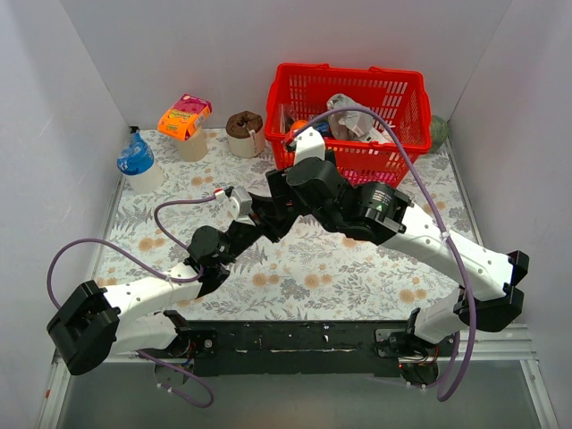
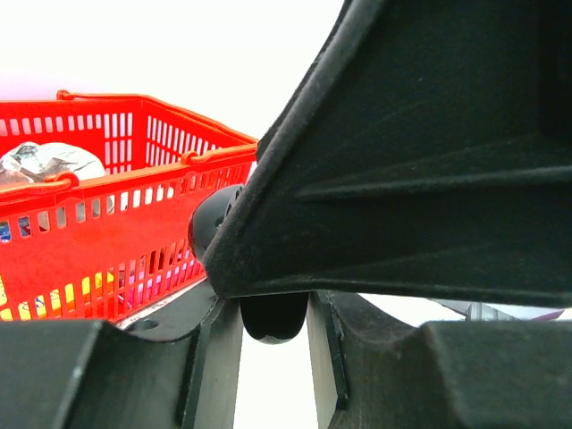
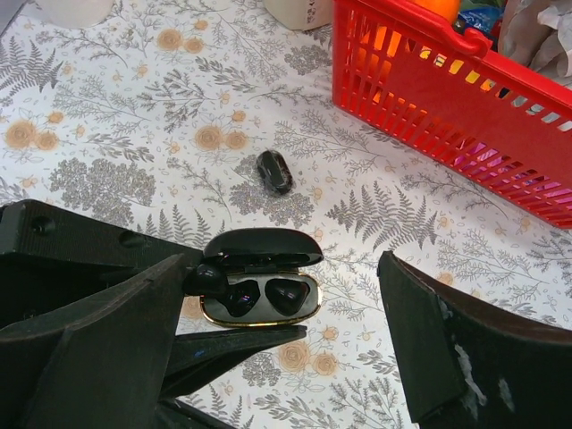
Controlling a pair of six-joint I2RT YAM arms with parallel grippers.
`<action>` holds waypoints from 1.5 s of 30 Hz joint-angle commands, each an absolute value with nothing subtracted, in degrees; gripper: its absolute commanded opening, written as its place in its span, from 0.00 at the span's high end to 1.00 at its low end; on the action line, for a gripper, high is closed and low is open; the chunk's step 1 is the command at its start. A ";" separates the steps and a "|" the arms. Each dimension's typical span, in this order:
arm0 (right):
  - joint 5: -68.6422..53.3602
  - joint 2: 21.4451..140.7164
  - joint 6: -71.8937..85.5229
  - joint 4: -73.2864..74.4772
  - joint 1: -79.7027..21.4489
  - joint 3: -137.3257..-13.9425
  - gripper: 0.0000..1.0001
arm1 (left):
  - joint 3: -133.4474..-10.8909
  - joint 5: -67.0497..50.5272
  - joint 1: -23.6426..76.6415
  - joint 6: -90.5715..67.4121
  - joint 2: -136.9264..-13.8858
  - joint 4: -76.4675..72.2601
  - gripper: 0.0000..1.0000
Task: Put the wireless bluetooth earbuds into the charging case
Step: Place the earbud in the charging case.
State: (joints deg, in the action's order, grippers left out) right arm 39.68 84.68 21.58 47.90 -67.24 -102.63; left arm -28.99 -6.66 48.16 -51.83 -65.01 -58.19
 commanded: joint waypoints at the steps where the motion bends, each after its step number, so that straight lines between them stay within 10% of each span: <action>1: 40.78 81.74 22.85 48.87 -66.89 -101.96 0.06 | -30.59 -5.71 48.25 -51.06 -62.75 -59.24 1.00; 45: 29.53 78.22 17.23 37.79 -66.71 -100.18 0.02 | -31.11 -5.54 48.25 -49.92 -60.82 -57.92 1.00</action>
